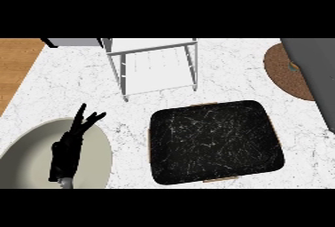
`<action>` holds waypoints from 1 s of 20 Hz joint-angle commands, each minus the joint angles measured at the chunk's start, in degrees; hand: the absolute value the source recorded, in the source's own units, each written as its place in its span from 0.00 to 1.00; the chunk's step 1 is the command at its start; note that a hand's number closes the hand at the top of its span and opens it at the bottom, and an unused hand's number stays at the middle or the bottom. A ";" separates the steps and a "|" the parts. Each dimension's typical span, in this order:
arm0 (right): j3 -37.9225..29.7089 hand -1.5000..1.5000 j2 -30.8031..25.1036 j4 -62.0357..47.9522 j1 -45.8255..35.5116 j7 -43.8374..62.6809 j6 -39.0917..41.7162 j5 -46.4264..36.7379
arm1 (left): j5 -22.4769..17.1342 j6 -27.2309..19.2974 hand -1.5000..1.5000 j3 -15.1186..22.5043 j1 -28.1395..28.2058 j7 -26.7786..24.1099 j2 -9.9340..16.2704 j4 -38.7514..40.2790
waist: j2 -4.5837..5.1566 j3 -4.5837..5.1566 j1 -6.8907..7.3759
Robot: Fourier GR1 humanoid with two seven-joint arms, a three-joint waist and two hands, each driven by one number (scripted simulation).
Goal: Pick the croissant from the tray and place it in the tiered basket
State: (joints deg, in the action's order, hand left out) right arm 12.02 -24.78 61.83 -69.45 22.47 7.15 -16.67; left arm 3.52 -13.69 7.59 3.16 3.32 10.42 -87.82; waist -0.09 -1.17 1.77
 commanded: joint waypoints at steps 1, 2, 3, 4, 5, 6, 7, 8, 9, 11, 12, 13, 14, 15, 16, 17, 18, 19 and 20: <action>-0.19 1.00 3.84 -7.26 -5.16 -0.38 -0.94 -1.58 | -0.97 0.20 0.50 -0.04 1.19 -1.17 -2.20 6.35 | 0.77 1.30 0.29; -0.32 1.00 3.36 -10.59 -4.27 -3.99 -1.84 -2.54 | -3.34 2.59 0.50 -0.99 0.45 1.50 -0.77 3.73 | 0.99 1.26 0.83; 0.16 1.00 5.09 -11.60 -6.91 -2.77 -1.40 -2.65 | -1.89 1.84 0.50 1.64 2.47 0.05 -2.63 3.75 | 0.98 1.29 1.23; -0.23 1.00 5.18 -13.78 -7.21 -3.98 -0.75 -2.58 | -1.21 0.65 0.50 1.04 0.26 2.70 -2.62 3.29 | 0.93 1.25 0.76; 0.92 1.00 7.70 -14.79 -7.01 -4.84 -3.14 -3.92 | 0.76 -0.66 0.50 2.92 0.25 3.64 -3.84 3.24 | 1.06 1.24 0.99; -0.15 1.00 5.11 -16.08 -7.80 -7.98 0.01 -3.07 | -1.33 0.23 0.50 0.02 -0.26 1.97 -2.92 4.33 | 0.94 1.25 0.50; 0.70 1.00 6.87 -18.78 -7.14 -9.41 -2.37 -4.59 | 0.12 -0.32 0.50 1.98 0.97 2.38 -3.59 2.79 | 1.15 1.24 1.21; 1.80 1.00 9.50 -17.99 -8.17 -7.43 -3.93 -5.69 | -0.39 0.36 0.50 2.08 3.61 0.97 -3.35 2.07 | 0.83 1.26 1.17; 2.78 1.00 10.13 -19.10 -6.71 -8.96 -4.95 -6.78 | 0.40 -0.94 0.50 3.30 3.46 0.13 -5.45 3.11 | 1.01 1.27 1.05; 1.66 1.00 9.73 -23.32 -7.58 -12.51 -4.43 -6.68 | -0.39 0.67 0.50 1.25 1.86 -0.66 -3.51 4.81 | 1.18 1.27 0.96; 3.34 1.00 13.00 -23.44 -8.82 -9.04 -5.50 -8.24 | -0.35 0.45 0.50 1.66 1.56 1.82 -3.68 2.41 | 0.83 1.26 0.78; 2.65 1.00 13.48 -26.29 -8.68 -11.06 -8.66 -9.04 | -1.69 2.16 0.50 -0.68 0.26 1.98 -1.51 3.56 | 1.26 1.27 1.38; 2.80 1.00 14.14 -27.16 -9.90 -9.56 -8.37 -9.48 | -1.08 1.46 0.50 -0.29 0.04 2.08 -2.33 4.92 | 1.12 1.28 0.92; 2.31 1.00 14.27 -29.15 -10.48 -10.97 -8.78 -9.70 | -0.21 1.35 0.50 1.06 2.63 1.32 -2.32 2.14 | 1.02 1.25 1.35; 2.61 1.00 15.02 -30.49 -10.75 -10.03 -8.79 -10.16 | -0.50 0.37 0.50 0.50 -0.51 2.01 -3.92 4.70 | 1.18 1.28 0.90; 2.64 1.00 15.97 -31.45 -8.93 -11.70 -12.29 -11.00 | -1.72 2.02 0.50 -1.14 -1.33 0.75 -2.50 6.19 | 1.32 1.29 0.81; 1.85 1.00 16.55 -32.84 -9.67 -11.54 -11.87 -10.47 | -1.17 1.93 0.50 -0.48 -0.74 0.88 -2.65 5.78 | 1.19 1.27 0.80; 2.24 1.00 17.81 -34.20 -10.36 -10.83 -11.95 -10.89 | -1.14 1.99 0.50 0.05 -0.15 -0.50 -3.36 6.69 | 1.38 1.31 1.17; 1.79 1.00 19.28 -35.06 -10.80 -11.23 -13.68 -10.88 | -0.22 0.60 0.50 1.10 -0.64 1.27 -4.68 5.58 | 1.41 1.28 1.39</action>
State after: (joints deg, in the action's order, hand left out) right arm 14.17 -8.99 31.19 -79.21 11.79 -3.34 -26.56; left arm 4.29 -12.68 7.39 1.75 3.48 9.29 -87.37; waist 0.67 -1.16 3.08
